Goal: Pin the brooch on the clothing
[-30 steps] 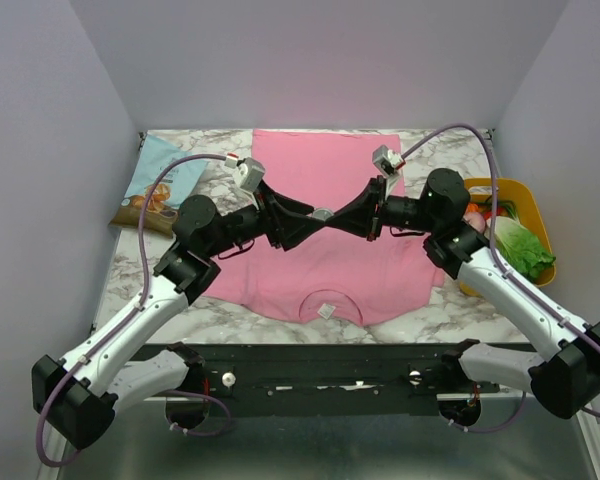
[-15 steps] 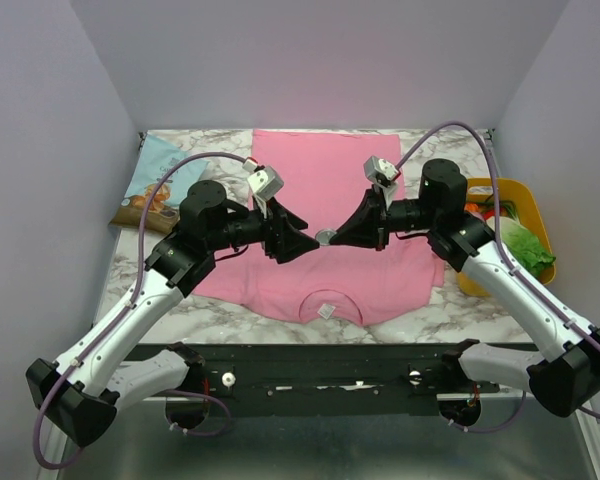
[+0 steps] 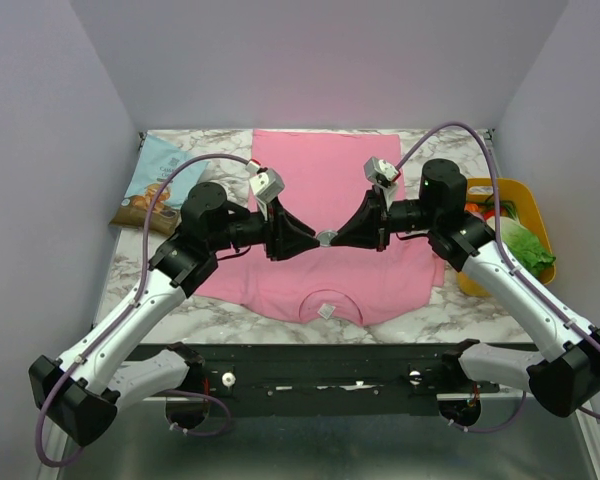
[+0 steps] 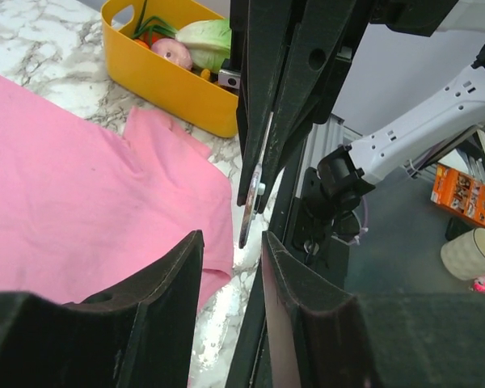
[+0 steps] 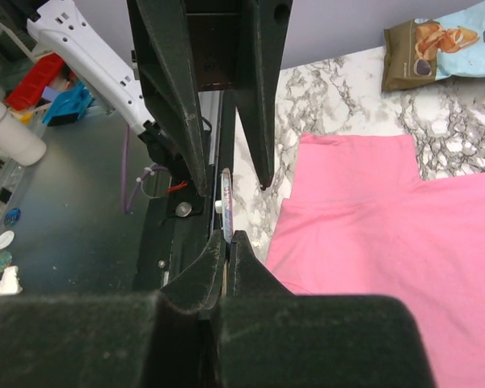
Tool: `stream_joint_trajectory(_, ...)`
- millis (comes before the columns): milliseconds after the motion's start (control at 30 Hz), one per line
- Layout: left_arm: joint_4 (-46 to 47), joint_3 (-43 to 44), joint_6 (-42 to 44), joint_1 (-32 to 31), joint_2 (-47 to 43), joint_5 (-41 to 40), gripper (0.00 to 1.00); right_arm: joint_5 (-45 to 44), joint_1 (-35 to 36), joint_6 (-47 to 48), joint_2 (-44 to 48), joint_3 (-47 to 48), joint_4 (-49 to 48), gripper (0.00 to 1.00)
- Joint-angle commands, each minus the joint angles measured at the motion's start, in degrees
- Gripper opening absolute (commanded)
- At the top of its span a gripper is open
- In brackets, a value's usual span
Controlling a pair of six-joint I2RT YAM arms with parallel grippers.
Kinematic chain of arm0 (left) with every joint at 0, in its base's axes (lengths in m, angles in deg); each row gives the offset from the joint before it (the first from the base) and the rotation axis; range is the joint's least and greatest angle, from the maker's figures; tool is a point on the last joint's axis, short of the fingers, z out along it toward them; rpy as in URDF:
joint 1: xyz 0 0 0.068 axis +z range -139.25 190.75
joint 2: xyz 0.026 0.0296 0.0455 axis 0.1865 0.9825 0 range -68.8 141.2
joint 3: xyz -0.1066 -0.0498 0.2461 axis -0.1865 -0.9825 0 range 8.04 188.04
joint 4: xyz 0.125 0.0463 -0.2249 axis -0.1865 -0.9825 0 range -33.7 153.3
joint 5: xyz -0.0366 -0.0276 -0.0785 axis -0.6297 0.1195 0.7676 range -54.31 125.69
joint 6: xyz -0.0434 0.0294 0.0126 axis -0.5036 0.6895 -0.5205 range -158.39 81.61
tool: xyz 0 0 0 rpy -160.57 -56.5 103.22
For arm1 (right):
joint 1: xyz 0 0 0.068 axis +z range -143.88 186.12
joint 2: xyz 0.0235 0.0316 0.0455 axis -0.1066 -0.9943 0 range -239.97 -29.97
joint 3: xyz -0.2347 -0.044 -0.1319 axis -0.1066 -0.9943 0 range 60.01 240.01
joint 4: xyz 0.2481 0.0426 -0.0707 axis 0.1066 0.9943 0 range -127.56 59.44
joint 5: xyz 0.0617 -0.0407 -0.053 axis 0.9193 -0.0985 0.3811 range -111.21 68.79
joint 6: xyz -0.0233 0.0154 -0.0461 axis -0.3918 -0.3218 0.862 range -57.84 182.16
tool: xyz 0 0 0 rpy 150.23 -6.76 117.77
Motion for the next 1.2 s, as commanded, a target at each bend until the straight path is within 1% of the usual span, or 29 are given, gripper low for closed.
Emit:
stream_joint_trajectory(0, 4.0, -1.6, -2.5, 0.1, 0.6, 3.2, 0.42, 1.2, 0.0, 0.3, 0.2, 1.3, 0.7, 0.01)
stream_joint_trajectory(33, 5.4, -1.8, -2.9, 0.1, 0.7, 3.4, 0.36, 1.1, 0.0, 0.3, 0.2, 1.3, 0.7, 0.01)
stream_joint_trajectory(67, 6.1, -1.9, -3.8, 0.1, 0.9, 3.6, 0.33, 1.1, 0.0, 0.2, 0.2, 1.4, 0.8, 0.01)
stream_joint_trajectory(300, 9.2, -2.9, -5.6, 0.1, 1.3, 3.6, 0.27, 1.5, 0.0, 0.2, -0.5, 1.2, 0.7, 0.01)
stream_joint_trajectory(333, 10.4, -3.1, -6.0, 0.1, 1.3, 4.1, 0.21, 1.6, 0.0, 0.2, -0.5, 1.3, 0.7, 0.01)
stream_joint_trajectory(400, 11.4, -3.7, -7.0, 0.0, 1.7, 4.3, 0.11, 1.6, 0.0, 0.2, -0.7, 1.2, 0.8, 0.01)
stream_joint_trajectory(433, 12.0, -3.9, -7.2, 0.0, 1.9, 4.3, 0.01, 1.5, 0.0, 0.2, -0.8, 1.2, 0.8, 0.01)
stream_joint_trajectory(567, 11.6, -4.1, -7.5, -0.2, 1.9, 4.0, 0.0, 0.1, 0.0, -0.1, -0.8, 1.3, 0.8, 0.02)
stream_joint_trajectory(600, 11.5, -4.2, -7.5, -0.2, 1.8, 3.6, 0.0, -0.5, -0.1, -0.5, -0.7, 1.4, 0.8, 0.08)
stream_joint_trajectory(633, 11.3, -4.4, -7.6, -0.2, 1.6, 3.0, 0.0, -2.5, 0.0, -0.6, -0.5, 1.5, 0.8, 0.24)
stream_joint_trajectory(667, 11.4, -4.7, -7.6, -0.2, 0.6, 2.3, 0.0, -3.8, 0.0, -0.6, -0.3, 1.5, 0.8, 0.31)
stream_joint_trajectory(700, 11.6, -5.3, -7.7, -0.3, 0.1, -0.2, 0.0, -5.3, -0.1, -1.1, 0.2, 1.4, 0.7, 0.39)
stream_joint_trajectory(733, 12.3, -5.6, -8.1, -0.3, -0.4, -1.6, 0.0, -8.5, 0.0, -1.3, 0.6, 1.4, 0.7, 0.53)
stream_joint_trajectory(767, 12.7, -6.1, -9.6, -0.3, -1.6, -3.2, 0.0, -9.8, -0.1, -1.3, 1.0, 1.3, 0.7, 0.6)
stream_joint_trajectory(800, 13.3, -7.0, -10.7, -0.3, -2.3, -7.4, 0.0, -11.5, -0.1, -1.9, 2.3, 1.2, 0.7, 0.66)
stream_joint_trajectory(833, 14.9, -7.5, -12.0, -0.3, -2.8, -9.2, 0.0, -15.8, 0.0, -2.3, 3.1, 0.9, 0.5, 0.84)
stream_joint_trajectory(900, 17.3, -9.5, -15.1, -0.3, -4.5, -12.7, 0.0, -19.1, 0.0, -5.3, 6.9, -2.3, -2.9, 0.98)
stream_joint_trajectory(933, 20.5, -10.5, -16.0, -0.4, -5.1, -14.9, 0.0, -23.2, 0.0, -6.7, 8.3, -3.6, -6.6, 1.0)
stream_joint_trajectory(1033, 25.5, -14.5, -16.9, -0.5, -7.4, -19.5, 0.0, -26.0, 0.0, -10.9, 10.9, -7.0, -13.5, 1.0)
stream_joint_trajectory(1100, 27.2, -16.5, -17.0, -0.5, -8.4, -20.3, 0.0, -25.5, 0.0, -14.3, 10.7, -7.7, -15.9, 1.0)
stream_joint_trajectory(1167, 29.4, -17.3, -17.4, -0.5, -8.8, -20.8, 0.0, -22.9, 0.0, -16.3, 8.8, -8.0, -18.8, 1.0)
